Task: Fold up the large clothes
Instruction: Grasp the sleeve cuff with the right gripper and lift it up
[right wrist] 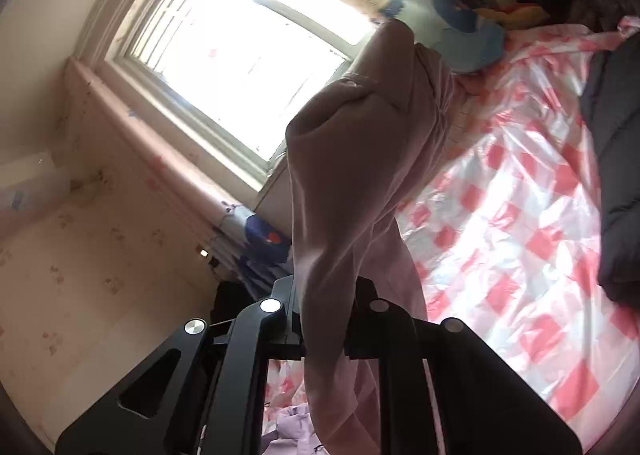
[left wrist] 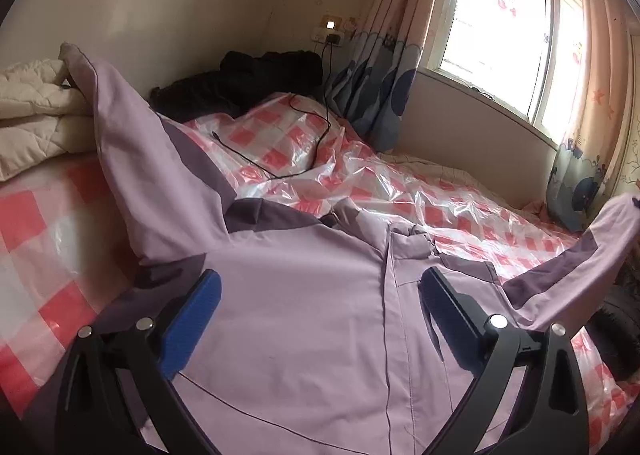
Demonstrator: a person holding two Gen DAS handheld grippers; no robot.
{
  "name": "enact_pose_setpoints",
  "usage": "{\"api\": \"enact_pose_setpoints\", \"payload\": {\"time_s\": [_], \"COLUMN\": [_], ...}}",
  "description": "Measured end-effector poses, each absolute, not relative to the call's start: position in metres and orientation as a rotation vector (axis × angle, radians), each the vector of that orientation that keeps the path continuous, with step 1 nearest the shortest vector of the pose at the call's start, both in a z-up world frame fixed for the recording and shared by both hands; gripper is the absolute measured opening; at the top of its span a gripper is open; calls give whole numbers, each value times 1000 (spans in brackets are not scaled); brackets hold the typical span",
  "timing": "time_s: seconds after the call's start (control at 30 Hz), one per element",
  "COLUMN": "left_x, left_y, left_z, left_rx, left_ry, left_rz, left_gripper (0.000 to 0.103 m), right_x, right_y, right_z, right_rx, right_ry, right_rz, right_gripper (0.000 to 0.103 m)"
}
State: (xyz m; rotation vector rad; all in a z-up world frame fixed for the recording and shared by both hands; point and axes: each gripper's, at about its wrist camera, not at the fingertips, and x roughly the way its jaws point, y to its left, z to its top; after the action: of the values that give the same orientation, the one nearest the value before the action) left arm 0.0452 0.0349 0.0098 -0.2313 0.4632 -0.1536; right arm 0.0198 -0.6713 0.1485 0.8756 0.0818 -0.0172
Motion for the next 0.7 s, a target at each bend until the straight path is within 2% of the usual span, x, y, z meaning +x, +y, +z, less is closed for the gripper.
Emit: {"api": "enact_pose_setpoints", "payload": {"time_s": [0.13,0.3,0.5,0.7], "left_x": [48,61,59,54], "left_y": [49,85,128,144], "left_z": [16,14,20,25], "left_rx": [-224,-310,-373,-345], "left_ry": [460,539,527,519], "left_rz": [-91,-29,41,73], "left_gripper": [96,96,96,96], "right_x": [56,87,107,125], "right_y": [-591,-484,-368,-290], "right_z": [195,221,214,174], "right_rx": [759,678,591,533], "right_ry": [97,130,209,290], "right_rz": [78,197,295,355], "right_gripper": [12,12,12,12]}}
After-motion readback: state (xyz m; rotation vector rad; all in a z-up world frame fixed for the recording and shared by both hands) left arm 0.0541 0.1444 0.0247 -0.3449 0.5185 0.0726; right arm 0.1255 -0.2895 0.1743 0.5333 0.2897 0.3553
